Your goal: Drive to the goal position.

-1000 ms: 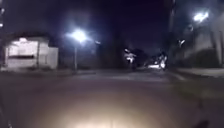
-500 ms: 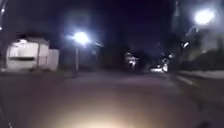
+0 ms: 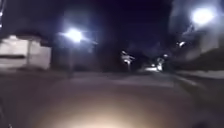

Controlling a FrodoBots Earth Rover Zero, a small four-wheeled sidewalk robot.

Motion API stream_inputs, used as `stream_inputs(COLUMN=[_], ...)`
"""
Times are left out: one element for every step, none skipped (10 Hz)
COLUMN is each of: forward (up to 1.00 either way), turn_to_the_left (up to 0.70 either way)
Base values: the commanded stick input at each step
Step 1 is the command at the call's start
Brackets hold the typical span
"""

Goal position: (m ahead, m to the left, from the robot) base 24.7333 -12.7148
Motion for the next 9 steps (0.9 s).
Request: stream_inputs(forward=[0.7, 0.7, 0.7, 0.7, 0.7, 0.7, 0.7, 0.7, 0.7], turn_to_the_left=[-0.35, -0.35, -0.35, -0.35, -0.35, -0.35, -0.35, -0.34, 0.0])
